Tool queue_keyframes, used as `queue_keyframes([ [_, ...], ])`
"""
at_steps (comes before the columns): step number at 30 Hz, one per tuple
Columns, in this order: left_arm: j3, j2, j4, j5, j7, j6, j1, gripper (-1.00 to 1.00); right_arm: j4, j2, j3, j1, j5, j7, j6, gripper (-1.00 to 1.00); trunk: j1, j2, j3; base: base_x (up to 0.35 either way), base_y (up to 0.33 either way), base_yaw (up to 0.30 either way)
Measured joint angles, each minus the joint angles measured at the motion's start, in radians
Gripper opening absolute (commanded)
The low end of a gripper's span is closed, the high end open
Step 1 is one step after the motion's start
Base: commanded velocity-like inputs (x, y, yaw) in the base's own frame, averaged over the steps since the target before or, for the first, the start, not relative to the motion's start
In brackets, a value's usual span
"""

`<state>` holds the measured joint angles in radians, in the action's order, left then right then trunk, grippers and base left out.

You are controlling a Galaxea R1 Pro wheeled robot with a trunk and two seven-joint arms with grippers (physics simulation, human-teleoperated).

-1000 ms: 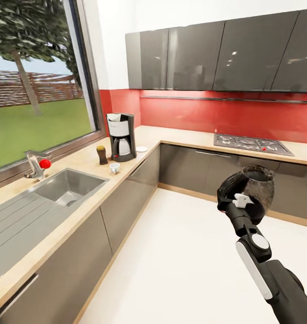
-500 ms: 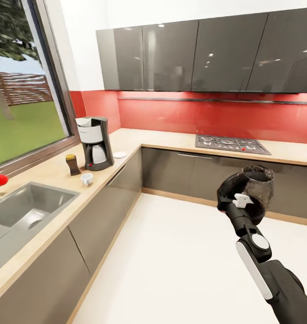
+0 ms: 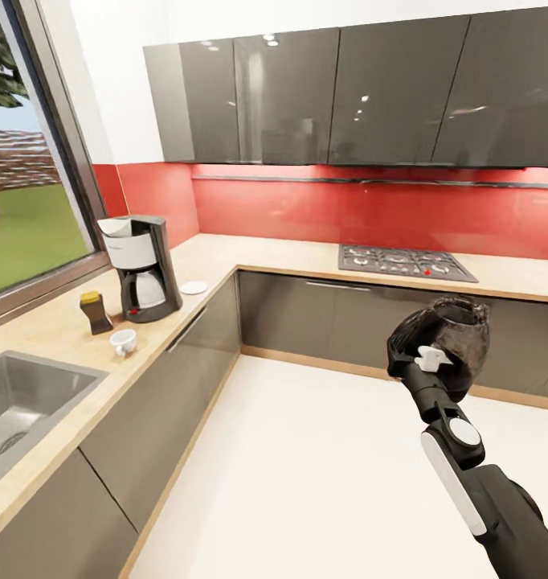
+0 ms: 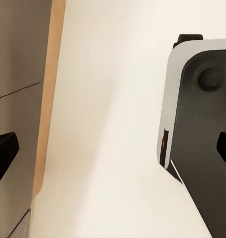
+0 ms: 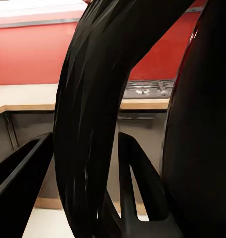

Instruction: Set up a coffee station on the kitchen countertop: keep the coffee maker on the countertop, move the bottle of coffee from the kitchen shelf to the counter next to the coffee maker, place a paper coffee filter on top of the coffee maker, put the saucer next to the coffee maker with the coffee cup on the saucer, and place the electric kettle next to the coffee maker.

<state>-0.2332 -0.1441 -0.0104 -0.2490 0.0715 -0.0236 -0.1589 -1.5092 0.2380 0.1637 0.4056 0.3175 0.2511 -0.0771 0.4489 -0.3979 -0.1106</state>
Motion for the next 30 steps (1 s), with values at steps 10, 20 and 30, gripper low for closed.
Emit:
queue_keyframes([
  [10, -0.001, 0.001, 0.0, 0.0, 0.0, 0.0, 0.0, 1.0, 0.0, 0.0, -0.001, 0.0, -0.001, 0.0, 0.001, -1.0, 0.0, 0.0, 0.0, 0.337, 0.0, 0.0],
  [20, -0.001, 0.001, 0.001, 0.0, 0.0, 0.0, 0.0, 1.0, 0.001, 0.0, -0.002, 0.0, -0.001, 0.001, 0.002, -1.0, 0.0, 0.0, 0.0, 0.337, -0.013, 0.0],
  [30, -0.001, 0.001, 0.001, 0.0, 0.0, 0.0, 0.0, 1.0, 0.0, 0.0, -0.003, 0.0, -0.002, 0.003, 0.003, -1.0, 0.0, 0.0, 0.0, 0.335, -0.084, 0.0],
])
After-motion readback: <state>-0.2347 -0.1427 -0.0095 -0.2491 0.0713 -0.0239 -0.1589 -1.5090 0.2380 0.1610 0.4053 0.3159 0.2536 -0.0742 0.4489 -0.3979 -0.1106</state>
